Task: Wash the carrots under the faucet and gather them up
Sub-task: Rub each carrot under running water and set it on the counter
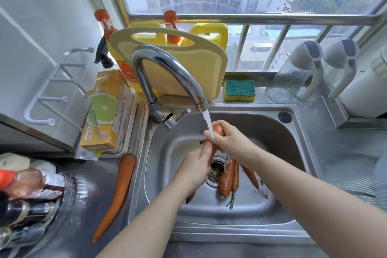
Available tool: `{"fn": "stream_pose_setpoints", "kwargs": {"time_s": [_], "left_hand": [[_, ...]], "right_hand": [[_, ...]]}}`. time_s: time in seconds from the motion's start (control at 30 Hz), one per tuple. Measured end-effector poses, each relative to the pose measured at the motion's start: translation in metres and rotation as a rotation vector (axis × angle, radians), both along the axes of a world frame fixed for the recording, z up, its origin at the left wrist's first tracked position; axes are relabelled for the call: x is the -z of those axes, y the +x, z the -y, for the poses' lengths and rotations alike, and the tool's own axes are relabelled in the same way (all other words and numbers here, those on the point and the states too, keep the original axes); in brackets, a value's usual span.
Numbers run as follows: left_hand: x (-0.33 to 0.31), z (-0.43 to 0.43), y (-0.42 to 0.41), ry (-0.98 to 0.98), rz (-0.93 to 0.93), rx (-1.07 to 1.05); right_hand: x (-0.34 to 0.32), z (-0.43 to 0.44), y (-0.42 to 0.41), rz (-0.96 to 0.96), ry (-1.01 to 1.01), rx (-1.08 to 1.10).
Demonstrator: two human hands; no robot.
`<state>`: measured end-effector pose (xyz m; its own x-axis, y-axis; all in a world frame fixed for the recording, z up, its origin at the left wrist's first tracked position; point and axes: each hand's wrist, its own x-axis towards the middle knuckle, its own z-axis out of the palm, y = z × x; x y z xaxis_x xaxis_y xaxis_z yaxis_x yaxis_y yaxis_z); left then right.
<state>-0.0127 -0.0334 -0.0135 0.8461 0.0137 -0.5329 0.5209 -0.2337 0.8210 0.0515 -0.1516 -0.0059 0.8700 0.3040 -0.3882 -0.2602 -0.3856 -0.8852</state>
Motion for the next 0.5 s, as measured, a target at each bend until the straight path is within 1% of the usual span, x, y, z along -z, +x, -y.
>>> {"fn": "stream_pose_setpoints", "kwargs": {"time_s": [0.07,0.1,0.17,0.2,0.4,0.47,0.5], "left_hand": [[-0.006,-0.004,-0.001,-0.287,-0.195,-0.114],[-0.008,-0.008,-0.001,-0.398,-0.283,-0.145],[-0.014,-0.015,-0.003,-0.563,-0.419,-0.175],[-0.015,-0.016,-0.003,-0.600,-0.448,-0.165],[-0.017,-0.006,-0.005,-0.620,-0.314,-0.026],[-0.016,-0.006,-0.006,-0.577,-0.262,0.031],[-0.016,-0.007,-0.007,-0.515,-0.229,0.087]], "right_hand": [[0.000,0.005,-0.003,-0.034,0.059,-0.057],[0.001,0.007,-0.005,-0.059,0.101,-0.085],[0.004,0.012,-0.010,-0.108,0.165,-0.124],[0.006,0.012,-0.011,-0.111,0.165,-0.116],[0.011,-0.005,-0.006,0.077,0.008,0.176],[0.009,-0.007,-0.003,0.077,-0.038,0.215],[0.009,-0.007,-0.002,0.067,-0.071,0.222]]}}
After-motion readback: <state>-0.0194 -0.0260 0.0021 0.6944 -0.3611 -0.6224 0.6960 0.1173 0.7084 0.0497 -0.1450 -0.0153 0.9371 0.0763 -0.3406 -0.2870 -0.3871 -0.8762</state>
